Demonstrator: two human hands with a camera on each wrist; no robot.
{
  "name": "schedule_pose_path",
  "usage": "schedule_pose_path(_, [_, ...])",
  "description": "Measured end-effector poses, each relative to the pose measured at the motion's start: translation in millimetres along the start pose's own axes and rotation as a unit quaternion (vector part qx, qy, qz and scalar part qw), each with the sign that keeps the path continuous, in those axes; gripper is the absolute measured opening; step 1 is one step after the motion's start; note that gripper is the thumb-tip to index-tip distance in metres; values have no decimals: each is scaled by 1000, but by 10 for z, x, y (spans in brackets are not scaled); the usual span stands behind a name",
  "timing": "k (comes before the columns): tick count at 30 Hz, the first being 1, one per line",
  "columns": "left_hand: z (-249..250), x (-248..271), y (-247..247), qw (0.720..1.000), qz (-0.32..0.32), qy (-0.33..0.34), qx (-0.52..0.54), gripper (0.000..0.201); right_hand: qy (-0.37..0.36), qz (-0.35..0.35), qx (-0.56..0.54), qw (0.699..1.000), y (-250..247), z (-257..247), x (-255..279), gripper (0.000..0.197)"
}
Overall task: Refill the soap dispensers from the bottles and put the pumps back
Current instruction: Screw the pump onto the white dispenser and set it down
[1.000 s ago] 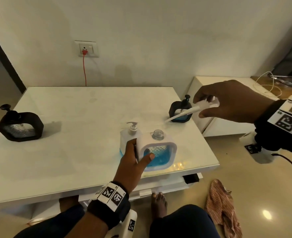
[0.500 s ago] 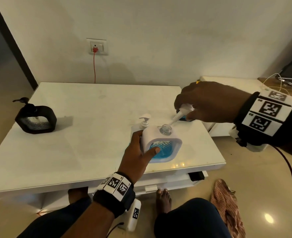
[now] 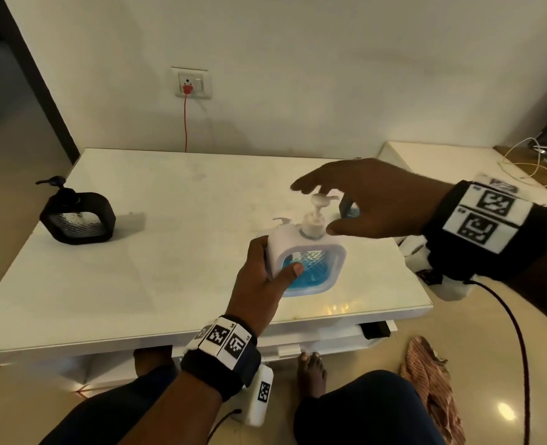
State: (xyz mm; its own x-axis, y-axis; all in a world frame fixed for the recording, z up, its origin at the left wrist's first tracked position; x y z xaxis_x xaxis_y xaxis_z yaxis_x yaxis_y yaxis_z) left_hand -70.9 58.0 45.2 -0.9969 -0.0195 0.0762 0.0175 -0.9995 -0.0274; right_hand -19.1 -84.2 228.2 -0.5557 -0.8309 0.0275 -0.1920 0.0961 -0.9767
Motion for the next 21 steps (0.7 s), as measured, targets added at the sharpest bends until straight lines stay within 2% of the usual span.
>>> schedule_pose_path(4, [30,7,-44,1000,3,4,16,43,70,42,-129,988,39,190,119,62])
schedule_pose_path(8, [83,24,-52,999,0,14,29,51,68,77,-194,976,211,246,82,46])
schedule_pose_path(11, [92,29,-53,999,-2,16,32,51,72,114,-245,960,287,294,32,44])
schedule_pose_path(15, [105,26,-66,999,-1,22,30,56,83,127,-229,962,357,344,-19,40])
schedule_pose_path(18, [122,24,-72,999,3,26,25,56,87,132,-185,970,398,324,-51,57])
schedule_pose_path(21, [113,1,-97,999,11,20,31,54,86,141,-237,958,414,342,-29,54])
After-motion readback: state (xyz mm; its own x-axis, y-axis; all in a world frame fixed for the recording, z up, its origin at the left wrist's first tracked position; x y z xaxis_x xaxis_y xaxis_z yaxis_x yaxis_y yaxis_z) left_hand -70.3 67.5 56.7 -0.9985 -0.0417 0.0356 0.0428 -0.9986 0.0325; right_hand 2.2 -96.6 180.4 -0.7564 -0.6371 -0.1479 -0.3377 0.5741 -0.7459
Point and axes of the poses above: each hand's wrist, its own x-axis away from the middle knuckle, its own y-axis out of the palm, z = x × y, the point moved 5 cm from there along -x, towards the middle knuckle, and after that the axes turned 10 degrees about -y, right-handed, at the moved point
